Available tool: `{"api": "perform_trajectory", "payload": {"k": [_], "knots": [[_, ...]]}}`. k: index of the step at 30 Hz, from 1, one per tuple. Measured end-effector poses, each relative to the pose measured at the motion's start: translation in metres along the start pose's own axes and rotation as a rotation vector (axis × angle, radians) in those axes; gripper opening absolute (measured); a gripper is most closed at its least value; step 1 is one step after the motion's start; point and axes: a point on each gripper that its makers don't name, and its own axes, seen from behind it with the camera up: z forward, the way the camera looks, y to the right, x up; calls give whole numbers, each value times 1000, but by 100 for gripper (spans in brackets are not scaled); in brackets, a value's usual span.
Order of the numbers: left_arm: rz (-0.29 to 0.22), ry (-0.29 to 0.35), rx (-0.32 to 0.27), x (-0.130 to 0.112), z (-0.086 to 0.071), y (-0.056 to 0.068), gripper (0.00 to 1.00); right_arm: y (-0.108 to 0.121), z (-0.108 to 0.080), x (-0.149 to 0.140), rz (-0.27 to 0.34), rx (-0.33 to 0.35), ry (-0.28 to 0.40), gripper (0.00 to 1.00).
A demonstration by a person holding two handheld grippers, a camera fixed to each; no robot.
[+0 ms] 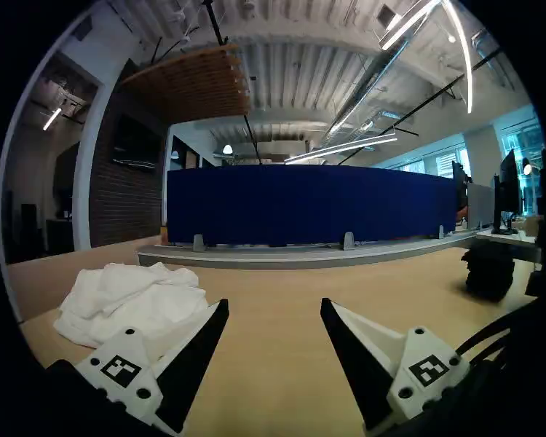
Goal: Fold towel
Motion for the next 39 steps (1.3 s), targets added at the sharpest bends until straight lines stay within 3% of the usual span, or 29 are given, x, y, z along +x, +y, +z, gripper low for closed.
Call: {"api": "perform_trajectory", "payload": {"k": [9,39], "knots": [[0,0,0,0,0,0,93,8,9,-27,22,-29,2,100],[0,0,0,0,0,0,94,2,12,-36,40,-24,36,100]]}}
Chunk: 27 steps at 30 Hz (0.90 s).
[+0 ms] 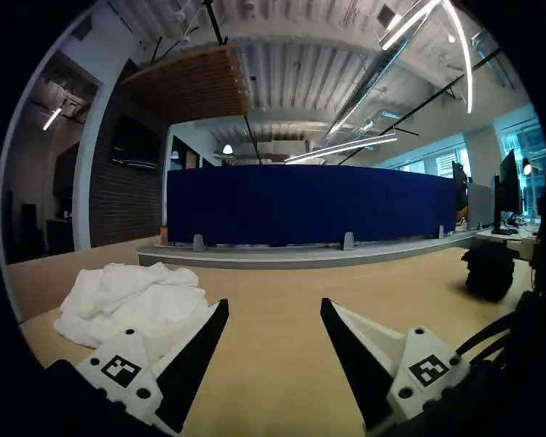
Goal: Fold towel
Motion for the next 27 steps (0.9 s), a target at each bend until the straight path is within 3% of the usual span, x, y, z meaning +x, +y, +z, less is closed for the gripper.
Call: {"api": "perform_trajectory", "payload": {"k": [12,27], "knots": [[0,0,0,1,0,0,94,-14,-3,-6,-81,24,10,100],[0,0,0,1,0,0,94,-14,-3,-5,-77,24,9,100]]}}
